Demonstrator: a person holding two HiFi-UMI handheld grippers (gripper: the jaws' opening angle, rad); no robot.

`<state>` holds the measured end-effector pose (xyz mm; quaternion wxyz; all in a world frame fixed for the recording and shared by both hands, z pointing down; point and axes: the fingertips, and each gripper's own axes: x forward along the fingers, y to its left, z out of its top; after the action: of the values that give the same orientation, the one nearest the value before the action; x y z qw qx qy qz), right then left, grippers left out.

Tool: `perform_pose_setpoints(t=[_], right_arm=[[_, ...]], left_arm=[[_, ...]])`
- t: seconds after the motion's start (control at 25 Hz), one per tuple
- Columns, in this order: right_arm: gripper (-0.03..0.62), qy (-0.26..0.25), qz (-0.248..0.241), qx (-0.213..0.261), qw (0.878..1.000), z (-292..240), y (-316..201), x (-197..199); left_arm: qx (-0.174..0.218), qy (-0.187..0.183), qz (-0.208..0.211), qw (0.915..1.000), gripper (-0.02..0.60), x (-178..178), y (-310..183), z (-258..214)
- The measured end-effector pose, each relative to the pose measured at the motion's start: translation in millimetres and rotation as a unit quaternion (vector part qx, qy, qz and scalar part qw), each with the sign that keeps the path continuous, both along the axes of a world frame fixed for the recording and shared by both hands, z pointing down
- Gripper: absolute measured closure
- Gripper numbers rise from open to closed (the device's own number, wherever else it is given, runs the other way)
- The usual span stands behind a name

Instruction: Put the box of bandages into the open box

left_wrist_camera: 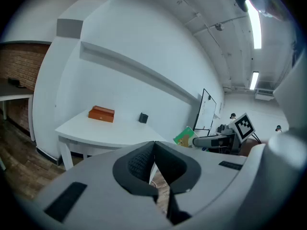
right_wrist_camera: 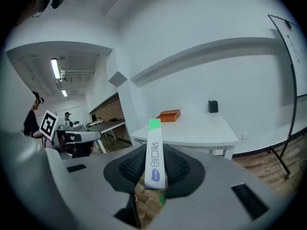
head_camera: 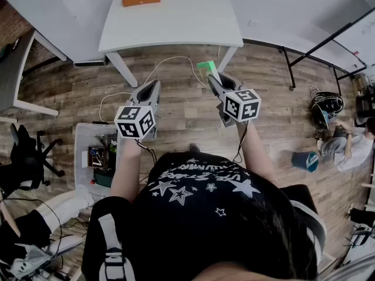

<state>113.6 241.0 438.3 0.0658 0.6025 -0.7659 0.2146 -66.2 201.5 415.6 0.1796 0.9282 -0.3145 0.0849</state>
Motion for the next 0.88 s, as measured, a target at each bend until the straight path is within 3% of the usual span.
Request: perform_pose_setpoints(t=[0.48, 0.88], right_arm=[[0.480, 0.007, 0.007, -0.006, 1.000, -1.1, -4.3, -7.5], [0.480, -0.011, 0.003, 0.001, 1.000, 9.0, 0.2, -51.7]], left_arm=[[-0.009, -0.004, 0.006, 0.9999, 0.561, -11.5, -3.8, 4.9], [-0.031, -0.010, 0.016, 0.9993, 0.561, -58.3, 1.3, 29.1]])
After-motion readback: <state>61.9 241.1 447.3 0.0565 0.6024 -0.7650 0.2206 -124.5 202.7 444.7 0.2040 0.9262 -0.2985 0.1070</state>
